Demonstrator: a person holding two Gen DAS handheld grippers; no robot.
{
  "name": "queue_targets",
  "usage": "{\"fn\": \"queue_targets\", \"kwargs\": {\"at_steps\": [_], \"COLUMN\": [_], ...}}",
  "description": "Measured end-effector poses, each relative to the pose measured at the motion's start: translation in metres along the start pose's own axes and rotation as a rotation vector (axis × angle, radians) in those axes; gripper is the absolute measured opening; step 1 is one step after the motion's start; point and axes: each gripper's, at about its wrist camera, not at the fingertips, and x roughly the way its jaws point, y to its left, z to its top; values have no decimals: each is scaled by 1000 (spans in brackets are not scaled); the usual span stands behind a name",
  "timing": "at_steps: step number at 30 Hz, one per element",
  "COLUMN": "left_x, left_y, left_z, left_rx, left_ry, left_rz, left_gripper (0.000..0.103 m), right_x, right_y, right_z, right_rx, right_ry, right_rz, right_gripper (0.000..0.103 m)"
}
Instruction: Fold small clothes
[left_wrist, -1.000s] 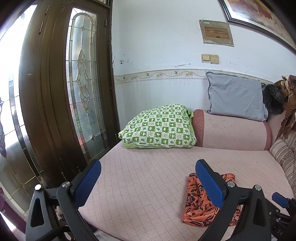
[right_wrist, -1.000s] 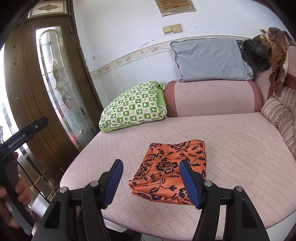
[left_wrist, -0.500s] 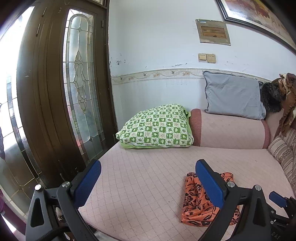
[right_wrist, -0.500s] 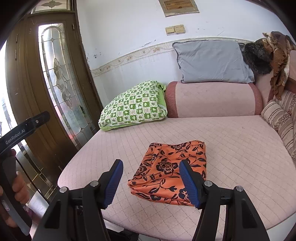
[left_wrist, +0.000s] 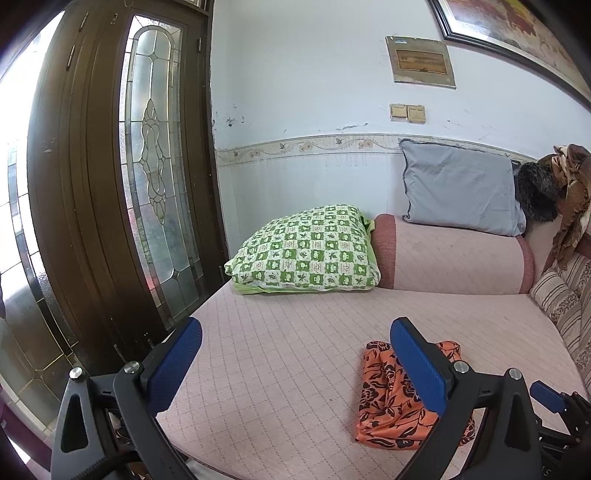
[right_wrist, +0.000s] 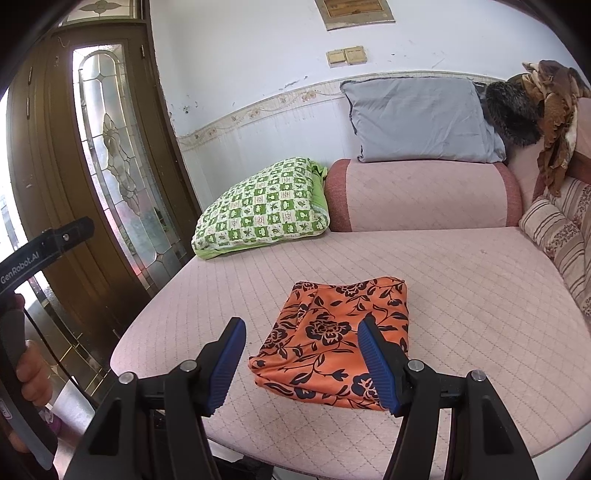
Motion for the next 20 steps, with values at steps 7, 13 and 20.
{"fn": "queue_targets", "kwargs": {"at_steps": [7,13,20], "left_x": [-1,2,11], "left_y": [-3,-5,-10], "left_z": [0,0,-4], "left_rx": [7,8,5], "left_ry": [-2,3,6], "left_rz": [-15,-29,-58], "left_gripper": [102,102,102], "right_x": [0,3,13], "right_y": [3,2,-6], "right_z": [-1,-1,-3], "right_rx": [-10,-8,6], "right_ry": [-5,3,18], "right_rz": [-7,-7,-3], "right_gripper": [66,66,66]}}
